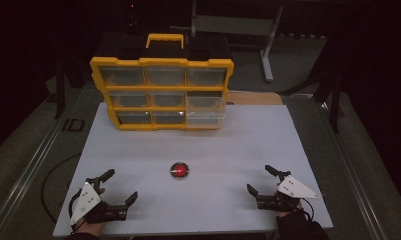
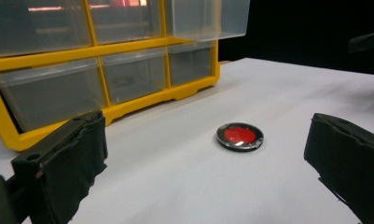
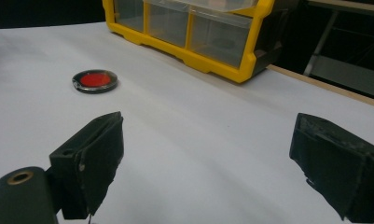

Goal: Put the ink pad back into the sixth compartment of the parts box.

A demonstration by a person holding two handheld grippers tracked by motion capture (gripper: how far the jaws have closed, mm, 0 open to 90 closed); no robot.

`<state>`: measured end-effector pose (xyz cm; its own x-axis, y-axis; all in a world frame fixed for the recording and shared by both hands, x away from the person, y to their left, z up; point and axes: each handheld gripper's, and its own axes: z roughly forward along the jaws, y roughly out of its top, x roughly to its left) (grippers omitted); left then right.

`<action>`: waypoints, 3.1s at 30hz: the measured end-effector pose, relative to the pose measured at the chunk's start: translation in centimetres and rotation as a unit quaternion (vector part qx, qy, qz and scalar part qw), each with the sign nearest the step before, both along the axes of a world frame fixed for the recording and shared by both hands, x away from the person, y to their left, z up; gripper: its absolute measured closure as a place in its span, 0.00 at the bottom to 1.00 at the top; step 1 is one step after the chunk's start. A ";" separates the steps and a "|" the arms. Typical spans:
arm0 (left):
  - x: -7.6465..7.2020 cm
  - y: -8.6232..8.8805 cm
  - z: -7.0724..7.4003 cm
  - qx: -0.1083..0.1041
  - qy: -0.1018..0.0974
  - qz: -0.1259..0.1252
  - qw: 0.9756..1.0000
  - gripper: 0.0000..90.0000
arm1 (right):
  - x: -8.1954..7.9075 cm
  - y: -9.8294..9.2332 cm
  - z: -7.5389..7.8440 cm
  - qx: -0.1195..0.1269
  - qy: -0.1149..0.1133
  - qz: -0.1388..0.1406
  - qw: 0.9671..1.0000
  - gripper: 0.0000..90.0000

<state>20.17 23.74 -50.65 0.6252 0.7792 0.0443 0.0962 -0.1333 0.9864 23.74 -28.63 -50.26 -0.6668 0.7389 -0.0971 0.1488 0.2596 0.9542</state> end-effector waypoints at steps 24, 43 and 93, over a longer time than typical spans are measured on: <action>0.3 -0.1 0.1 -0.012 0.020 -0.009 1.000 0.00 | -0.2 -0.2 0.3 0.004 0.006 -0.008 1.000 0.11; 1.4 -1.1 4.3 -0.036 0.032 -0.027 0.998 0.00 | -0.5 0.0 0.7 0.007 -0.002 -0.013 1.000 0.11; 8.1 -8.4 11.7 -0.014 0.031 -0.134 0.990 0.00 | -0.2 0.3 0.4 0.015 0.015 0.004 1.000 0.11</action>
<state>28.27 15.33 -38.97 0.8101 0.5860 -0.0199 0.1213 -0.1344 0.9835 23.51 -28.30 -49.81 -0.6744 0.7363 -0.0546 0.1761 0.2323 0.9566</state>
